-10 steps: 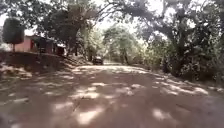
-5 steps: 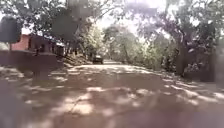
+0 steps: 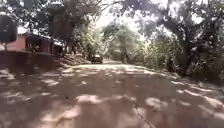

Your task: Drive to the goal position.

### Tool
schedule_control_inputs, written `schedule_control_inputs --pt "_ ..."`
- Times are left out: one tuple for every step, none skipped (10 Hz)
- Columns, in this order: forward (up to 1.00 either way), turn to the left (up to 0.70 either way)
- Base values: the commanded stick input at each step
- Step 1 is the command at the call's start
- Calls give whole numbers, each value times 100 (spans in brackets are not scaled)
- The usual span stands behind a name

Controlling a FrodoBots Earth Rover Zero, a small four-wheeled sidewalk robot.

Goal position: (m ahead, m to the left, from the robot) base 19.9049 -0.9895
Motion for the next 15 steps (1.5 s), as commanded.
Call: schedule_control_inputs --pt "100 0" --pt "100 0" --pt "100 0" --pt "100 0" --pt "100 0" --pt "100 0" --pt "100 0" --pt "100 0" --pt "100 0" --pt "100 0" --pt "100 0" --pt "100 0" --pt "100 0" --pt "100 0" --pt "100 0"
